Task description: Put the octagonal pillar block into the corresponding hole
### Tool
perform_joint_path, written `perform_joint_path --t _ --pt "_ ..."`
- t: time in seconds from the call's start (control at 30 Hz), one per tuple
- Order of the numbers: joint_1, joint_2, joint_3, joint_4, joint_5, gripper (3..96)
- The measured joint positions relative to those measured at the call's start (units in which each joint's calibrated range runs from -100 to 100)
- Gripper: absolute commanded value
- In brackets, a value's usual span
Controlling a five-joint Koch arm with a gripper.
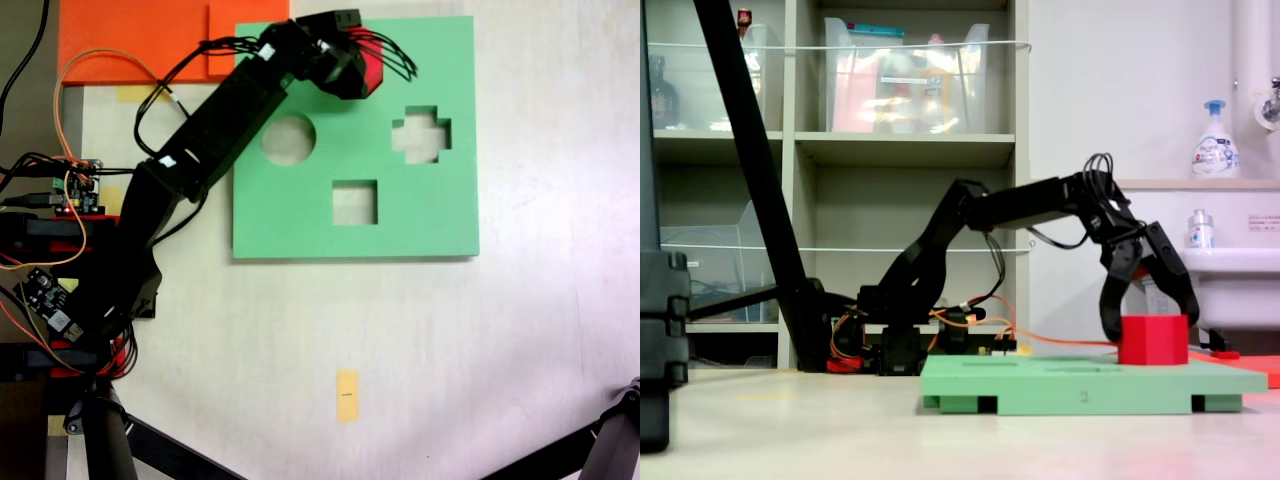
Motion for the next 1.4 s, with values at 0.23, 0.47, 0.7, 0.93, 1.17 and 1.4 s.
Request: perform_joint_path --t 0.23,0.47,0.7,0.93,1.17,1.4 --pt "-0.29 1.09 0.20 0.29 -0.05 76.2" --pt "-0.24 -0.96 2.06 -0.69 0.05 95.6" --pt "-1.66 -30.92 2.16 -10.28 -2.44 93.6" --pt "-13.28 -71.00 2.35 -15.27 -38.58 62.6" --pt "-27.11 -74.69 -0.98 -10.57 -58.90 62.6" --pt "-31.06 -100.00 -87.70 45.81 -63.05 54.3"
